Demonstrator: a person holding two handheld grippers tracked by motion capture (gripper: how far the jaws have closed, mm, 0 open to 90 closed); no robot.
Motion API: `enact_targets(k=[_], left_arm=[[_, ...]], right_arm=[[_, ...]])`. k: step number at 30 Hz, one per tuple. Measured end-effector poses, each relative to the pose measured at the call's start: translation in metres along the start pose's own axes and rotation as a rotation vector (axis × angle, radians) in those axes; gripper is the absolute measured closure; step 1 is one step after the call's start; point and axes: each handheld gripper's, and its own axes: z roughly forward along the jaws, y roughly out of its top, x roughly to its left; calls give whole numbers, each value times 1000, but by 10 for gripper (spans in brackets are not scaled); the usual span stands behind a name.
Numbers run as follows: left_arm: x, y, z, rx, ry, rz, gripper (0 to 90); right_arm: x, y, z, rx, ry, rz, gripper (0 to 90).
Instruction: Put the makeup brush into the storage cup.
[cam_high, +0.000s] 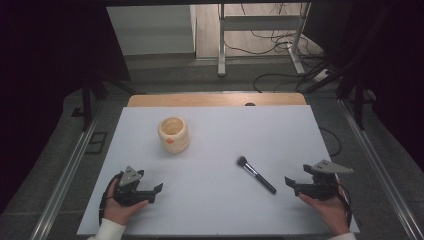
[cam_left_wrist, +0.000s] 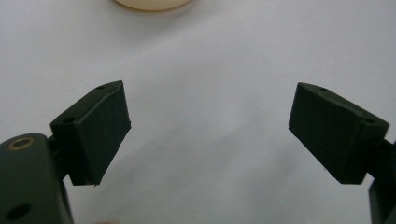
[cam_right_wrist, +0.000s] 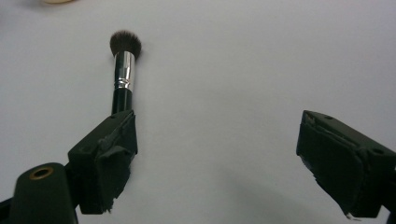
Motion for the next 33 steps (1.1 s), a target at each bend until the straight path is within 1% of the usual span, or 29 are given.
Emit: enact_targets(k=[3,4,7,9,12,15,17,18,21,23,25,27,29,33], left_arm=[[0,1,-1,-4,0,-4,129],[-1,2,-1,-7,-1,-11,127],[-1,4,0,-12,-7,-13,121],[-2,5,1,-14,-21,2,105],[-2,5,1,-4,-27,9,96],[-2,2,-1,7,-30,-2,93],[-2,2,-2,8,-30,-1,95],[-2,1,-2,14,-30,3,95],[-2,1,-1,18,-32,2,96],[-2,1,0,20,-30,0,96],[-2,1,0,20,-31,-1,97],[-2,1,0,23,-33,-2,98],[-2,0,-1,22,-33,-2,101],[-2,0,-1,24,-35,-2,104]], right_arm=[[0,-1,1,9,-4,-5,129],[0,-1,1,10,-3,-2,130],[0,-3,-2,11,-4,1,134],[0,-4,-5,13,-21,17,134],[1,-2,-6,13,-30,19,139],[6,0,-4,19,-25,10,144],[7,0,-2,28,-28,3,144],[8,1,0,41,-38,-11,148],[8,1,2,44,-34,-13,155],[7,0,2,56,-24,-6,150],[7,0,3,67,-31,-6,145],[8,2,3,82,-32,3,150],[9,5,3,84,-24,11,148],[13,11,3,89,-14,0,150]])
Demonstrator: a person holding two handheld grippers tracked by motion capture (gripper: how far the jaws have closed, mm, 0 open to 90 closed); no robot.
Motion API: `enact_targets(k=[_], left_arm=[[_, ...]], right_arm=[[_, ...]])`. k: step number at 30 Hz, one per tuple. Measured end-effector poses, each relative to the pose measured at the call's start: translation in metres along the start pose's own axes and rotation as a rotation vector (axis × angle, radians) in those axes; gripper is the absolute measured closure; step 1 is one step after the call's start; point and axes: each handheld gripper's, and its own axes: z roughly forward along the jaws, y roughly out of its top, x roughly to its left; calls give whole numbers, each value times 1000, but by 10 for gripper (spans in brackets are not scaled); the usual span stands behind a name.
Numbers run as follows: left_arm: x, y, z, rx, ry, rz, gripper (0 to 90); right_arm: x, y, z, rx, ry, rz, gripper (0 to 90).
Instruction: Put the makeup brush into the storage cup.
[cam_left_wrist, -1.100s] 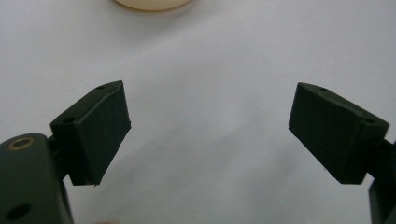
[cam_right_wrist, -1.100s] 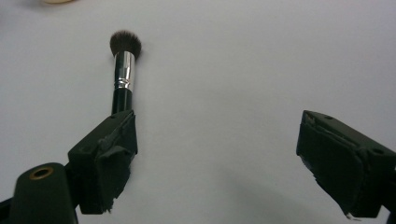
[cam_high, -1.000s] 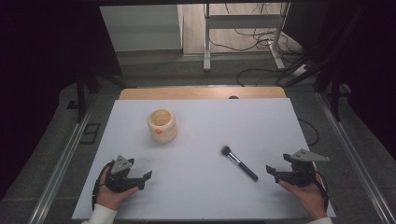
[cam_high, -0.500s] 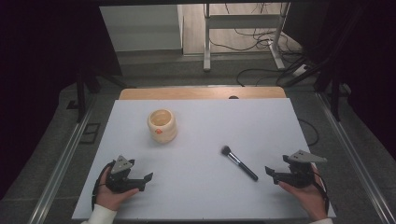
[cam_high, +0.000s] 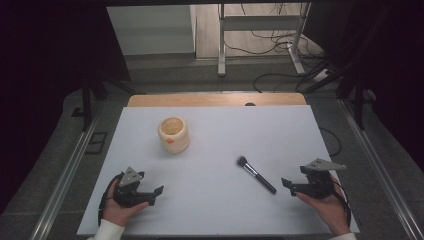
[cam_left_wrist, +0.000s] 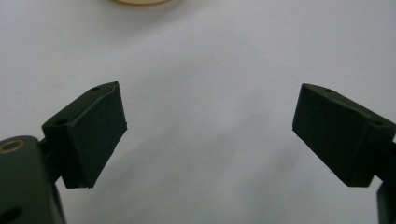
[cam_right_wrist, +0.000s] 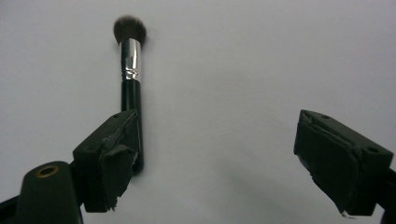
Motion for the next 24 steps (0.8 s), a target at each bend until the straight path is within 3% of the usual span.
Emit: enact_targets(k=[11,16,24], left_arm=[[-1,1,0,-1,2,-5,104],[-1,2,0,-7,-7,-17,105],[-2,2,0,-6,-4,-12,106]], right_arm=[[11,19,5,-1,30,-37,180],[19,32,9,21,31,-46,177],[34,46,17,42,69,-65,173]])
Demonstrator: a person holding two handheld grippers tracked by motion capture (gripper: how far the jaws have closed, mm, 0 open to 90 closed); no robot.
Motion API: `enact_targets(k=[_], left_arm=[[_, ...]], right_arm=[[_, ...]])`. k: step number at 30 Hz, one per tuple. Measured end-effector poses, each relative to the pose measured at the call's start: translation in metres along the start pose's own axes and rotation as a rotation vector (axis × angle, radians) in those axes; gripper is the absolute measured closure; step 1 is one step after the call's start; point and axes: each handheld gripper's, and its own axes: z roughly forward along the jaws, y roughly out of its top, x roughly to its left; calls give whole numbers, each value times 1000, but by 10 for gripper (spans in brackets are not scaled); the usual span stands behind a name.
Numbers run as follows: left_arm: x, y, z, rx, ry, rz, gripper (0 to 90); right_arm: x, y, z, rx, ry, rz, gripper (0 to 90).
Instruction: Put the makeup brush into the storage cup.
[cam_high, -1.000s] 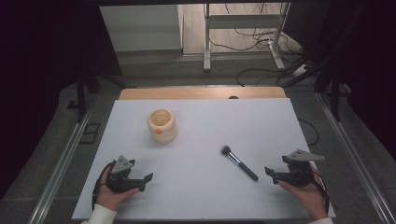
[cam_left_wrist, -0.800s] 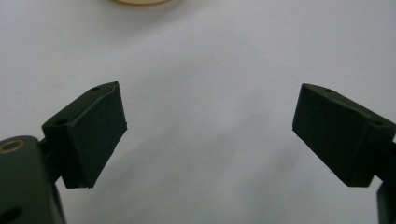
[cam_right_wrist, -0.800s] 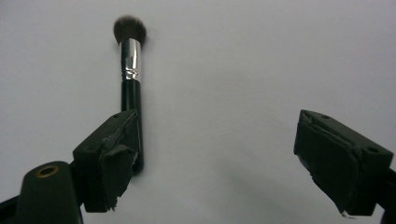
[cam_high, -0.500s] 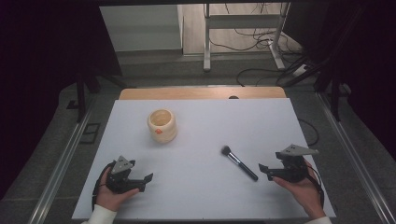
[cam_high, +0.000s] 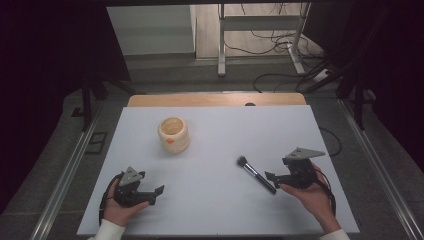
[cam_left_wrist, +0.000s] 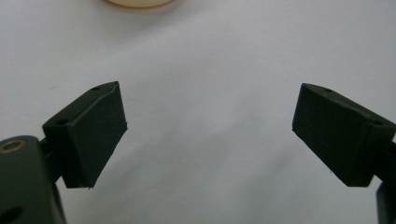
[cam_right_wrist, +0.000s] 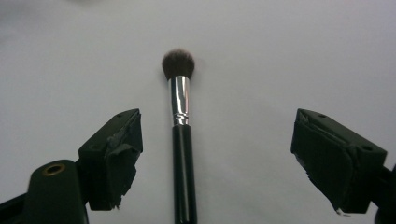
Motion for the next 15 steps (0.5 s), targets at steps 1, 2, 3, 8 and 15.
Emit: enact_targets(k=[1,2,3,8,15], left_arm=[[0,0,0,1,0,1,106],[0,0,0,2,1,3,106],[-1,0,0,3,5,8,110],[-2,0,2,10,13,15,111],[-3,0,2,10,12,17,111]], right_arm=[[2,4,3,9,7,-9,174],[2,4,3,9,7,-9,174],[5,7,7,22,12,-11,174],[8,12,14,47,24,-20,174],[14,20,23,73,41,-41,173]])
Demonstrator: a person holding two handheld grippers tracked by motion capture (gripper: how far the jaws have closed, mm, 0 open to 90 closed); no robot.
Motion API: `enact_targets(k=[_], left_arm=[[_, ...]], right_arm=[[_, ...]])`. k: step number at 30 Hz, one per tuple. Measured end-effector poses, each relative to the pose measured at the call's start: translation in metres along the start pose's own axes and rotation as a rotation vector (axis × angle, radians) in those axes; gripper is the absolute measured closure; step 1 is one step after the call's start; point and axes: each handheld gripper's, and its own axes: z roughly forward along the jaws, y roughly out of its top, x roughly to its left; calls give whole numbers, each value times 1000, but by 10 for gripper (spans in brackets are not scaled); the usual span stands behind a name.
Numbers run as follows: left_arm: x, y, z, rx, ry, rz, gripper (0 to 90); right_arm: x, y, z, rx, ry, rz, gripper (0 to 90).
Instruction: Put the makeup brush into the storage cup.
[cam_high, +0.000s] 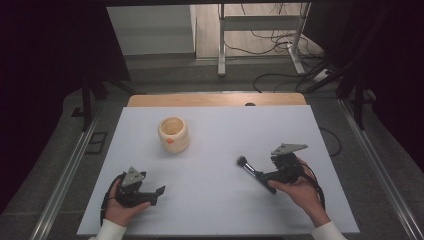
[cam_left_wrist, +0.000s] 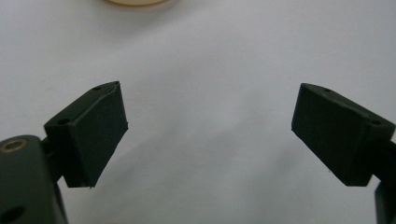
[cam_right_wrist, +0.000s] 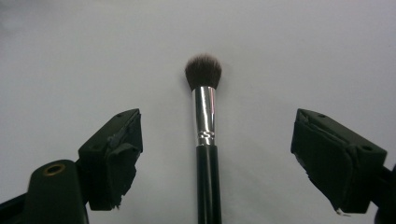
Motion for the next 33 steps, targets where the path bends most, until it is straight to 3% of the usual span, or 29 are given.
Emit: enact_targets(k=[18,26,28,33], left_arm=[[0,0,0,-1,1,1,111],[1,-1,-1,-2,1,1,111],[1,-1,-1,-2,1,-1,111],[2,-1,-1,-4,2,-3,111]], right_arm=[[13,25,33,95,11,-48,182],[13,31,50,167,11,-45,209],[13,35,57,216,-2,-58,219],[13,40,67,266,-7,-62,243]])
